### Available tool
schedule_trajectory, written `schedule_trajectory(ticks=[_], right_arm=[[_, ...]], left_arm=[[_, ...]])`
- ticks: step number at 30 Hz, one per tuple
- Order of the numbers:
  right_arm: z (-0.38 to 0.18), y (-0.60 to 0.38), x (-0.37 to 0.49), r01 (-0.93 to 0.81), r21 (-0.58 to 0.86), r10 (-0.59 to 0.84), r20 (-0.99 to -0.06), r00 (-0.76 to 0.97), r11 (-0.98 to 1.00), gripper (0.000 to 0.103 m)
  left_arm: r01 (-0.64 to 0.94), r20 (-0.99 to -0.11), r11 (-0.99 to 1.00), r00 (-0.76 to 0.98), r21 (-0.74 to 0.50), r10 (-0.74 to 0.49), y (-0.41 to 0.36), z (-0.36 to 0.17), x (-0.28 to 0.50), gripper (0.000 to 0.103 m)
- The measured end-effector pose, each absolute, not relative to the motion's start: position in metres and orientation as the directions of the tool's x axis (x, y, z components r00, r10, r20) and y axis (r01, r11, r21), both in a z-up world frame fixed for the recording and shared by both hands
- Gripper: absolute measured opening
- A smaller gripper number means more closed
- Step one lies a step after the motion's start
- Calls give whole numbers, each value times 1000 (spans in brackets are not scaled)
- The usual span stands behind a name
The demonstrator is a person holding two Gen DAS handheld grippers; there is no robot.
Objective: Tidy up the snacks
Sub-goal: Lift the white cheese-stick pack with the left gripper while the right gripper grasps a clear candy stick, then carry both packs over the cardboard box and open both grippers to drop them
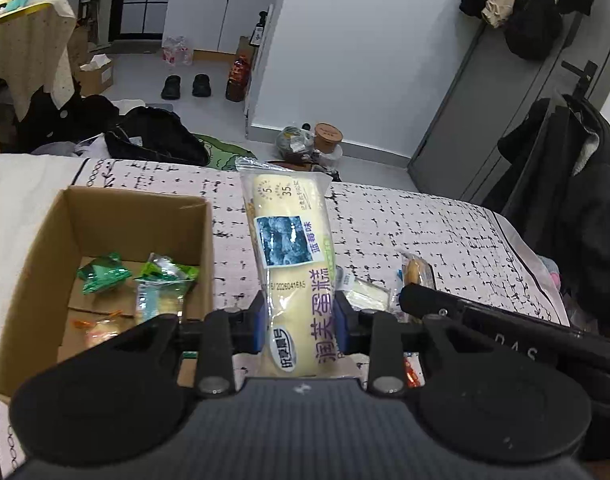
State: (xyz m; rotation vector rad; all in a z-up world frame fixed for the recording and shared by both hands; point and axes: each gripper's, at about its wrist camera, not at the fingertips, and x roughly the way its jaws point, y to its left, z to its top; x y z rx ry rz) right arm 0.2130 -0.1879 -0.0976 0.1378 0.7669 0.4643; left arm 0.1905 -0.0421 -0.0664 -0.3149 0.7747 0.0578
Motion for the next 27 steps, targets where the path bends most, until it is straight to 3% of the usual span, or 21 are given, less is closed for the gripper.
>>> schedule_trajectory(ticks=[11,27], right_arm=[[-94,-150,206,-426,273,495,-625,603,863,18],[-98,-94,203,-494,290,553,-626,550,820,18]], left_arm=[[-216,-681,949,733,-228,4,16,-49,173,31],[-297,-722,937,687,-184,75,66,-73,164,32]])
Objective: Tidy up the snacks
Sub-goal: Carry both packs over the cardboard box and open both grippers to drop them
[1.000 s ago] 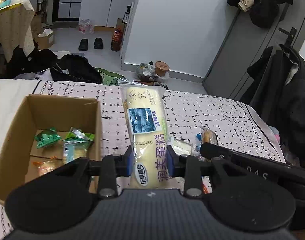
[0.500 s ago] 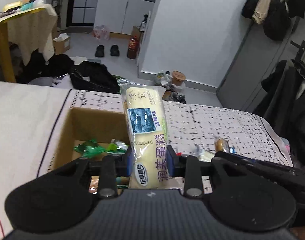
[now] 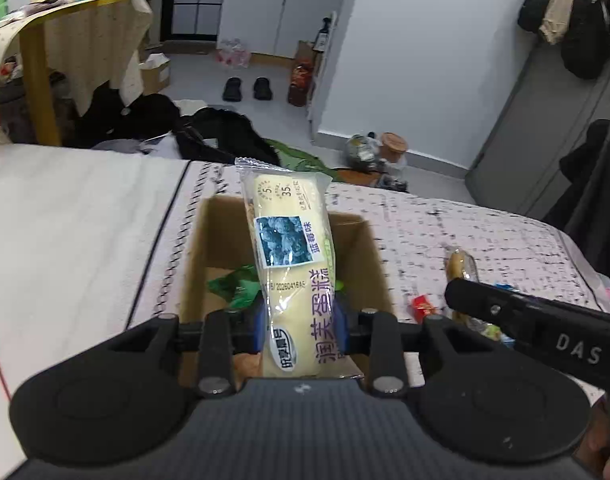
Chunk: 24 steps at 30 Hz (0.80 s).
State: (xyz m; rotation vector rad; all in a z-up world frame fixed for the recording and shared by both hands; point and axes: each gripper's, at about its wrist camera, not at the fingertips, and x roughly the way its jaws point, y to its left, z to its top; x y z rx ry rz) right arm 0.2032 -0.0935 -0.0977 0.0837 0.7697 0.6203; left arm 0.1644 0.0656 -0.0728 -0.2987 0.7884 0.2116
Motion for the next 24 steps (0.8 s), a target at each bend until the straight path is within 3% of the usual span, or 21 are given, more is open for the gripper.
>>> schedule_trajectory(ticks=[12,14,17,24], right_arm=[[-108,-70,200,-514,301,569,-643,512,803,18],[-108,-69,200,-524,314,583,-646,493,792,24],[-105,-72,197,-535,305,585,-640,498,788,34],[-104,-94,198,-499,299,557,-648,519,813,43]], left_arm=[[-354,-745,923,654,-148,131,85,-77,153,39],[-361,-742,920,657,-153,135,86,-75,151,42],[-369,-736,917,661,-150,145,84,-72,151,50],[-365,-734,919,664,-147,146,72,-68,153,79]])
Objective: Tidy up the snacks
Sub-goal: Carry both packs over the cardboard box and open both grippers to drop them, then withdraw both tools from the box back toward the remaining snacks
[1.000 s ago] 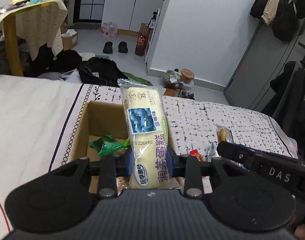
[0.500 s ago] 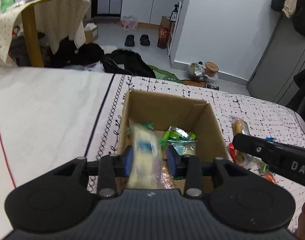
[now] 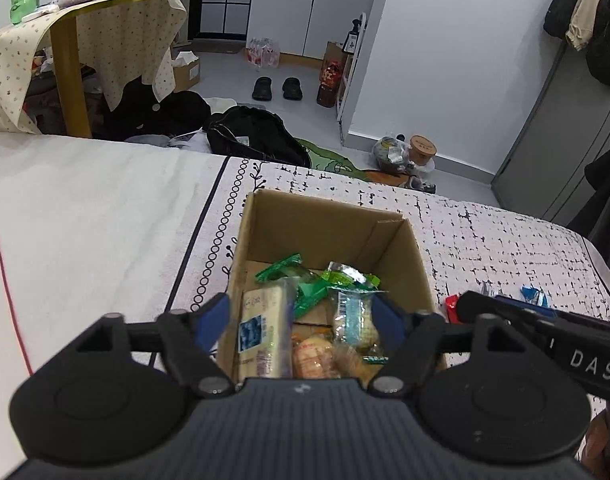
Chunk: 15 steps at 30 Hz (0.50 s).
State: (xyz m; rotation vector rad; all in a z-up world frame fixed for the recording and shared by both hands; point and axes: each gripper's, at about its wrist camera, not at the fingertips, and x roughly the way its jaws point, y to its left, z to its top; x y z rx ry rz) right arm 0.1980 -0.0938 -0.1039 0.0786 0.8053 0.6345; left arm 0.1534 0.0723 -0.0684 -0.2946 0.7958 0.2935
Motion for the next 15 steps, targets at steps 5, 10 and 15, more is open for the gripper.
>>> schedule_trajectory(ticks=[5,10,15], right_arm=[[-107,-122,199,-447,281,508,-667,546,849,50],[-111,-150,200,-412,264,473,-674,568,872,56],[-109,-170,201,-390,258,454,-672,585,884,66]], left_arm=[[-354,-745,923,655,-151,129,61,-73,154,84],[-325,-743,936,658,-136,121,48,-72,159,90],[-288,-721,952,681,-102,129,29,-65,163,102]])
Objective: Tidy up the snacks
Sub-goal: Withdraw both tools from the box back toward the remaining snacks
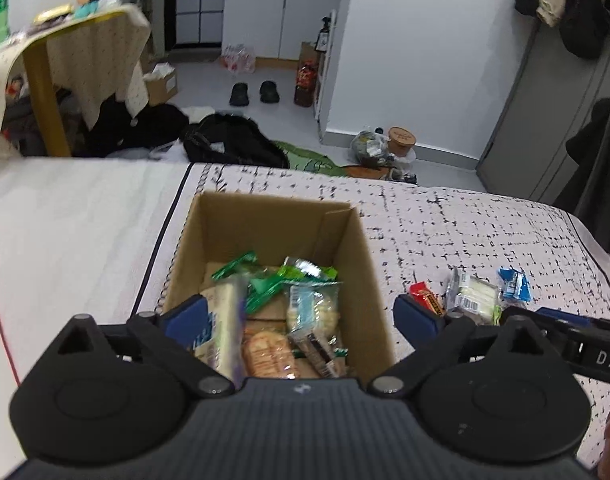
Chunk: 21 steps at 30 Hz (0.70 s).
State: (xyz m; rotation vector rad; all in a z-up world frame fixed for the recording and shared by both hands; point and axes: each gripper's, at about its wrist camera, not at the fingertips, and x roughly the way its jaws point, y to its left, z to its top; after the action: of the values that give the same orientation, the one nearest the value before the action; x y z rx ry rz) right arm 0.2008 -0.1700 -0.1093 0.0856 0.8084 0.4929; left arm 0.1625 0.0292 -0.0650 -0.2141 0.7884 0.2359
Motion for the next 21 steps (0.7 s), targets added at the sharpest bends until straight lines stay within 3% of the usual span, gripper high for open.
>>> schedule_trajectory(ticks=[7,21], right_arm=[[-101,-194,200,-372,234,428,-654,624,898,103],[-106,-242,209,-302,258,394,-681,618,918,103]], left_arm=[[-226,-710,968,699,-110,83,5,-62,172,103],[-160,-741,981,671,-111,25,-38,-58,199,103]])
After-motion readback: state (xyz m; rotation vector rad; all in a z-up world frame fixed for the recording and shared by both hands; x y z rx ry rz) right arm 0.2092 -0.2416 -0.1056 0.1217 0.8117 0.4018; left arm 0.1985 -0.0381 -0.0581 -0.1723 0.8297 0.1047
